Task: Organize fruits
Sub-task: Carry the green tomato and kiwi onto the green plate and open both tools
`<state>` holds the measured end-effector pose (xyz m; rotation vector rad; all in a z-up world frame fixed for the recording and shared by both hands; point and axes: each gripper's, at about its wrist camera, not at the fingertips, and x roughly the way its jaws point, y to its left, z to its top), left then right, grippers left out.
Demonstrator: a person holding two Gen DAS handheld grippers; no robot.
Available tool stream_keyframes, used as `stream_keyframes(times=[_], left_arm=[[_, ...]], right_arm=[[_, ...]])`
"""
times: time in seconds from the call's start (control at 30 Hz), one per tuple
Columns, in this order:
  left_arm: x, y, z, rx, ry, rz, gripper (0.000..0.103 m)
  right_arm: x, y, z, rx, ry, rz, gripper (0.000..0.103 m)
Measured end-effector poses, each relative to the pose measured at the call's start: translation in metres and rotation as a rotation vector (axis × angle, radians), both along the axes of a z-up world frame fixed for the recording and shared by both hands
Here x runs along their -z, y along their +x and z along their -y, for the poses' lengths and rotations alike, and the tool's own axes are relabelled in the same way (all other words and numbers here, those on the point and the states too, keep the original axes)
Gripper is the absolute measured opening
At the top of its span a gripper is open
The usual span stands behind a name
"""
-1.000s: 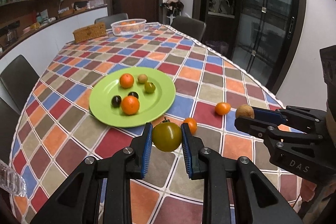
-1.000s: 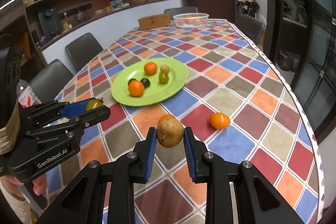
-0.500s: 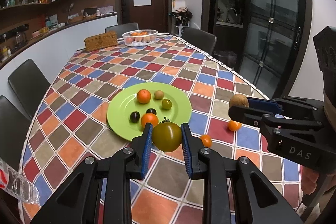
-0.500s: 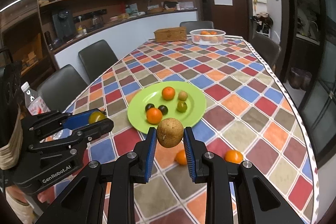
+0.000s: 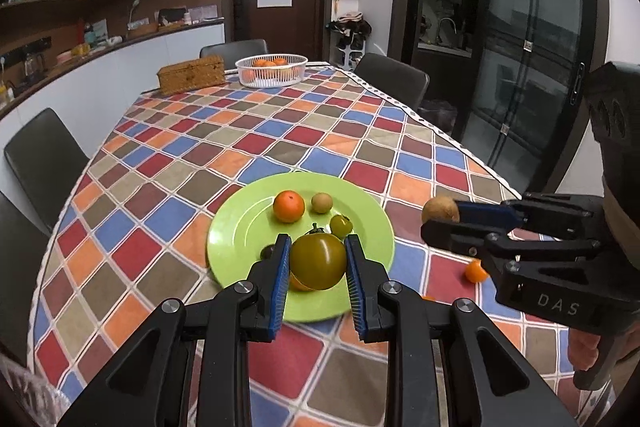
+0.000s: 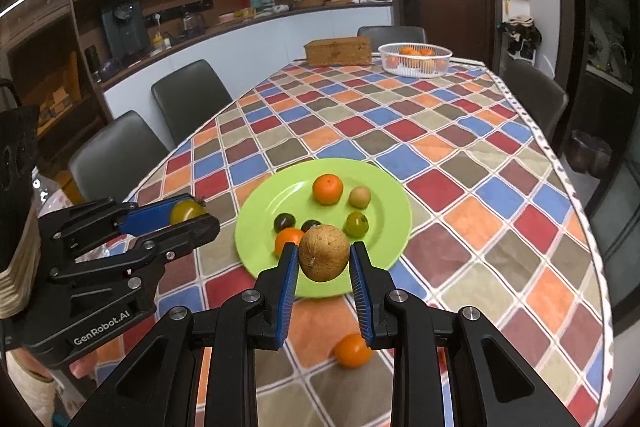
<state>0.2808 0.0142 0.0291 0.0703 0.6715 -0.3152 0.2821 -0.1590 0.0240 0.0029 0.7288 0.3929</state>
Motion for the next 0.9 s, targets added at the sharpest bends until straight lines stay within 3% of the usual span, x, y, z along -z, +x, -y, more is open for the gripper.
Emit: stream_keyframes(times=[0.3,0.57,0.9], left_arm=[[0.021,0.048,0.000,-0.001,0.041,-0.025,0.027],[0.051,0.088,-0.004,-0.031,0.015,-0.111,0.027],[0.075,0.110,0.000,-0.045,0.016,-0.183,0.027]], right_arm=[[0.023,0.048,-0.009,-0.031,-0.006,-0.077,0.027],[0.046,0.081,-0.014,-0.036,-0.048,-0.137,0.027],[0.066,0.105,-0.016,-0.047,-0.057,-0.212,0.028]])
